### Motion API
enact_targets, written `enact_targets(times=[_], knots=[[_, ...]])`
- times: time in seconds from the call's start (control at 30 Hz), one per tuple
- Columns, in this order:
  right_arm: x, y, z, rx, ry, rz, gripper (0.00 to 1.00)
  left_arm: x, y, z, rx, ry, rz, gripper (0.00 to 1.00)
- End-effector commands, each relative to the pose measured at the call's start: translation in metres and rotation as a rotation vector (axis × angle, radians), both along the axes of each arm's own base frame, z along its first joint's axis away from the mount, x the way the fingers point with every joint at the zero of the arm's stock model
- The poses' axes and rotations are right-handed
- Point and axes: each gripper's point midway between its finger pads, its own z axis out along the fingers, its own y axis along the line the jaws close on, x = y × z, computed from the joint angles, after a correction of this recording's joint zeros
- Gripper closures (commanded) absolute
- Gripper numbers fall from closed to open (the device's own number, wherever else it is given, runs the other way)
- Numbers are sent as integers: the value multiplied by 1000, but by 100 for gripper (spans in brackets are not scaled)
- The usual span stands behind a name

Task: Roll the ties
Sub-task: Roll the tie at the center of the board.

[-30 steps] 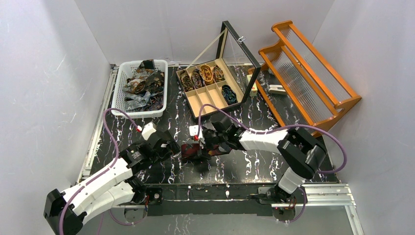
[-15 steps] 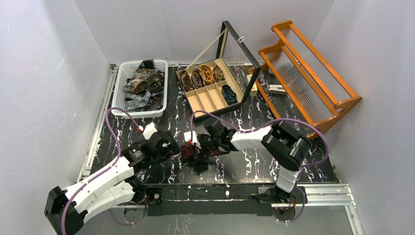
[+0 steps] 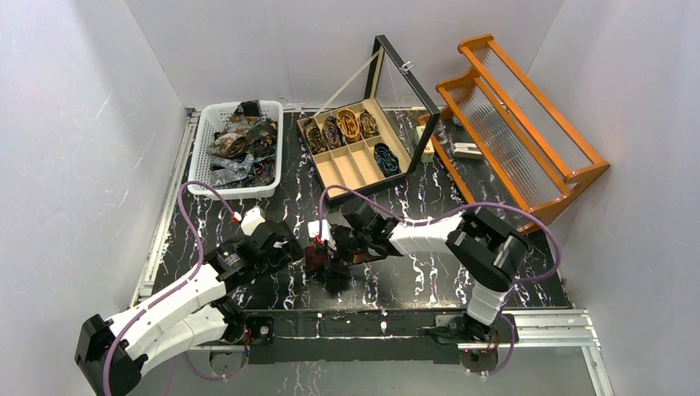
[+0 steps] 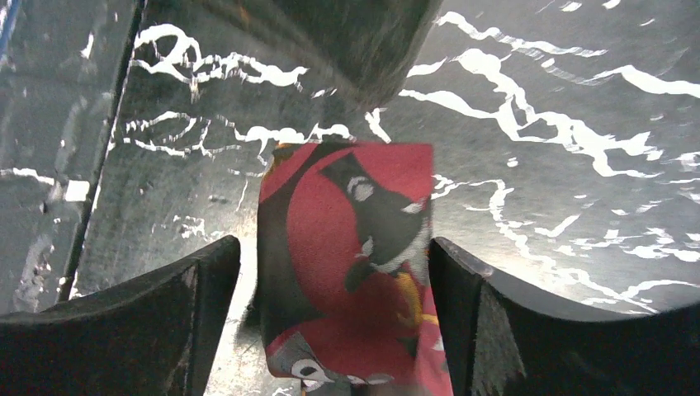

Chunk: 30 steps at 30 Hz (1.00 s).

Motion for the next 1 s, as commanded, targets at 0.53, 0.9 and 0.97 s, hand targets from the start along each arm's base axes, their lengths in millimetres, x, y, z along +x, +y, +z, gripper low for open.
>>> enact_targets(times=[0.53,0.9,0.97], knots=[[36,-68,54,-55,673,-1139,5,6,-18,-1,-42,-3,-63,2],[20,-41,38,-121,896,-1072,39,2,-33,-9,-103,-9,-137,2],[21,-39,36,-124,911,-1074,40,1,-34,-9,-104,-9,-150,2]])
